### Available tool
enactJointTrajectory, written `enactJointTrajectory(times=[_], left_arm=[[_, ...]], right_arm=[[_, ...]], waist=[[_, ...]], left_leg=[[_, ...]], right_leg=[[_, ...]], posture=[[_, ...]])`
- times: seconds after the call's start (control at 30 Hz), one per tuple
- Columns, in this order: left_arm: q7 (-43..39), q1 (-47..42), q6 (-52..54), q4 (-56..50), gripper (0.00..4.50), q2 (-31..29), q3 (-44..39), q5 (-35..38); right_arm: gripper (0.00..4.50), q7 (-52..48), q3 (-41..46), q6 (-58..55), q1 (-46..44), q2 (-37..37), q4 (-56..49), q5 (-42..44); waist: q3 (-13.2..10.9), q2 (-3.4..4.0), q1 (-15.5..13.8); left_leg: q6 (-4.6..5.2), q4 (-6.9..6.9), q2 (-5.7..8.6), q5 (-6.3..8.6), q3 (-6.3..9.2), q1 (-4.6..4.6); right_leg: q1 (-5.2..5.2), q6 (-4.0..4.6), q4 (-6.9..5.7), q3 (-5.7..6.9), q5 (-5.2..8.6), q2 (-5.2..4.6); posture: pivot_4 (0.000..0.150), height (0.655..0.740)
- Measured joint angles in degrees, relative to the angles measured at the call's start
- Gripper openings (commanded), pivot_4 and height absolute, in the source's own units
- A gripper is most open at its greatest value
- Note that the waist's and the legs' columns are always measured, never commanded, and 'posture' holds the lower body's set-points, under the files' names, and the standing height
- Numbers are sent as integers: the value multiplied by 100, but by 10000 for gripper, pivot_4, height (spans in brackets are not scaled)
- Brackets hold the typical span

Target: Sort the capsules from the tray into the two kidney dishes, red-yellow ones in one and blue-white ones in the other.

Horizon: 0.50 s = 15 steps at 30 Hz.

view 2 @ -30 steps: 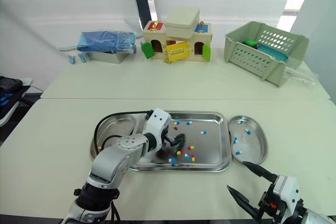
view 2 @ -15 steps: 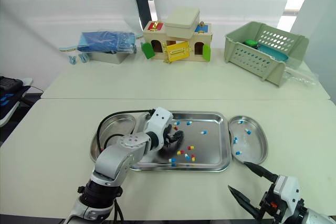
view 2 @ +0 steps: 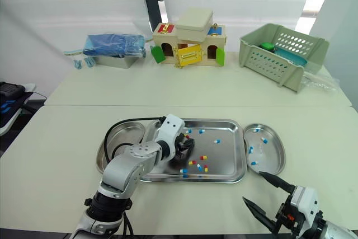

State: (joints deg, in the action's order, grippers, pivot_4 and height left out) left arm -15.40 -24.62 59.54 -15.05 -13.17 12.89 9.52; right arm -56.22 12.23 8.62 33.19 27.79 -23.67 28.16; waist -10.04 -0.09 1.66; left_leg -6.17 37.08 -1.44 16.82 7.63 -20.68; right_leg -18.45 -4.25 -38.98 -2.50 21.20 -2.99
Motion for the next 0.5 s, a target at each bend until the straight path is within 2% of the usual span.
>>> enactJointTrajectory(times=[0.13, 0.23, 0.5], left_arm=[[5, -15, -1, 21, 22194, 9, 0, -40], [7, -16, -3, 26, 16909, 17, 0, -57], [7, -19, -11, 36, 16909, 31, 0, -72]], right_arm=[[45000, 0, -11, 18, -7, 0, 21, -1], [45000, 3, -35, 24, -11, 0, 21, -2], [45000, 5, -58, 24, -11, 0, 21, -3]], waist=[[0, 0, 0], [0, 0, 0], [0, 0, 0]], left_leg=[[0, 0, 0, 0, 0, 0], [0, 0, 0, 0, 0, 0], [0, 0, 0, 0, 0, 0]], right_leg=[[1, 0, 0, 0, 0, 0], [1, 0, 0, 0, 0, 0], [1, 0, 0, 0, 0, 0]], posture=[[1500, 7400], [1500, 7400], [1500, 7400]])
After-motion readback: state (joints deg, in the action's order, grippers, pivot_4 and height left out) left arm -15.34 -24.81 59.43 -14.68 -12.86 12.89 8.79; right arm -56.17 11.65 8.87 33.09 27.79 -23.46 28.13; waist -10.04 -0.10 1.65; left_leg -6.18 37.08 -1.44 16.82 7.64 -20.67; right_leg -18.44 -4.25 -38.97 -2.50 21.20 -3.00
